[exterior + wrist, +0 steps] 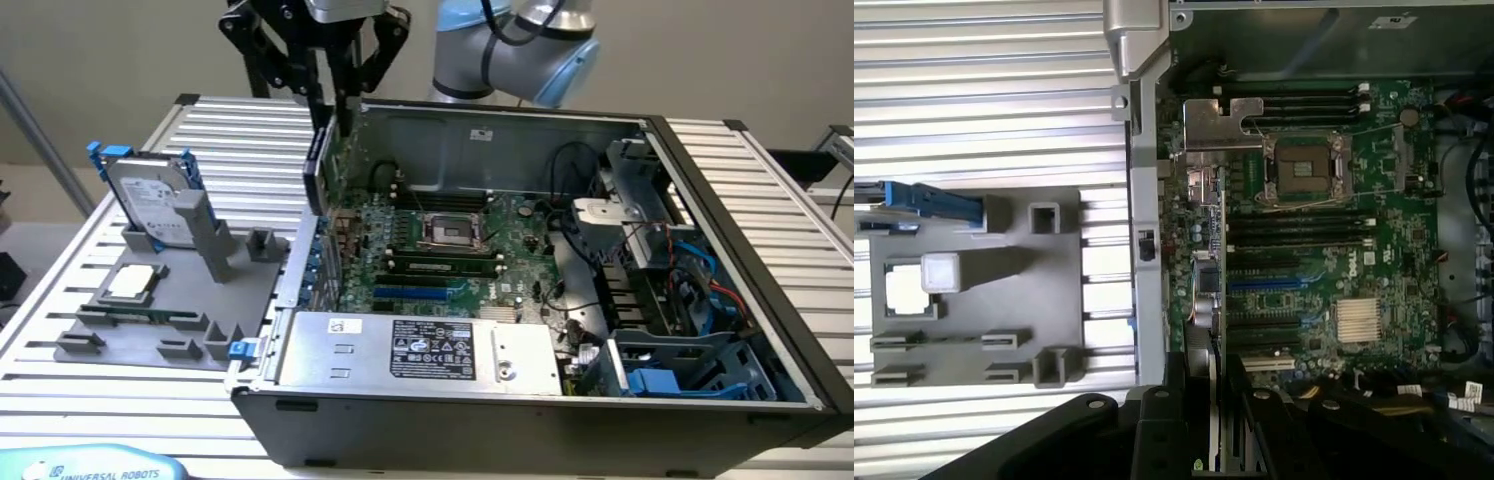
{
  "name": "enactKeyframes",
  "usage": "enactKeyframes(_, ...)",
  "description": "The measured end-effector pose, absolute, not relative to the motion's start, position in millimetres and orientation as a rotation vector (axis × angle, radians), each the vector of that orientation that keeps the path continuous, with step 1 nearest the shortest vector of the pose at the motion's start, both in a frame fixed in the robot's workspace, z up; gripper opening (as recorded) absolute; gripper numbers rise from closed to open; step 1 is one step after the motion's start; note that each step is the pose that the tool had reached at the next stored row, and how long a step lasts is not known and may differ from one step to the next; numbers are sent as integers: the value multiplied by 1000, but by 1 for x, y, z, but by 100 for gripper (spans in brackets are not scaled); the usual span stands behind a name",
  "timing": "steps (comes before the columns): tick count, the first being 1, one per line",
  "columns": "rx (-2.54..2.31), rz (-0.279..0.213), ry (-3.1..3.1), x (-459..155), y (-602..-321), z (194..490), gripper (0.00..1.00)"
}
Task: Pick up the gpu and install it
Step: 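Pick up the gpu and move the gpu toward the slot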
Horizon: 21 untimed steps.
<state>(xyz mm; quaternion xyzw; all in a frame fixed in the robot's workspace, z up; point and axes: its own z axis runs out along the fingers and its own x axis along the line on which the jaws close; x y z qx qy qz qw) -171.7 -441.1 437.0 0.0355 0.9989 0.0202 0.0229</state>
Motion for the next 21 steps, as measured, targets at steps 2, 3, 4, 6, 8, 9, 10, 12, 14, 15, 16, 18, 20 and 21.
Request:
enactKeyframes(2,110,62,3093,-163,-441,436,27)
enactKeyframes(3,110,62,3093,-158,-441,435,27)
enactKeyframes(4,110,62,3093,-154,-441,434,27)
enactKeyframes(6,110,62,3093,-144,-441,432,27)
enactKeyframes(8,110,62,3093,-135,-440,429,27)
enactKeyframes(9,110,62,3093,-131,-440,427,27)
enactKeyframes(10,110,62,3093,-126,-439,426,27)
enactKeyframes(12,110,61,3093,-117,-438,422,27)
enactKeyframes(14,110,60,3093,-108,-437,418,27)
enactKeyframes(15,110,60,3093,-103,-437,417,27)
enactKeyframes(16,110,59,3093,-99,-436,415,27)
enactKeyframes(18,110,59,3093,-90,-436,411,27)
enactKeyframes(20,110,57,3093,-81,-435,408,27)
enactKeyframes(21,110,57,3093,-76,-434,406,27)
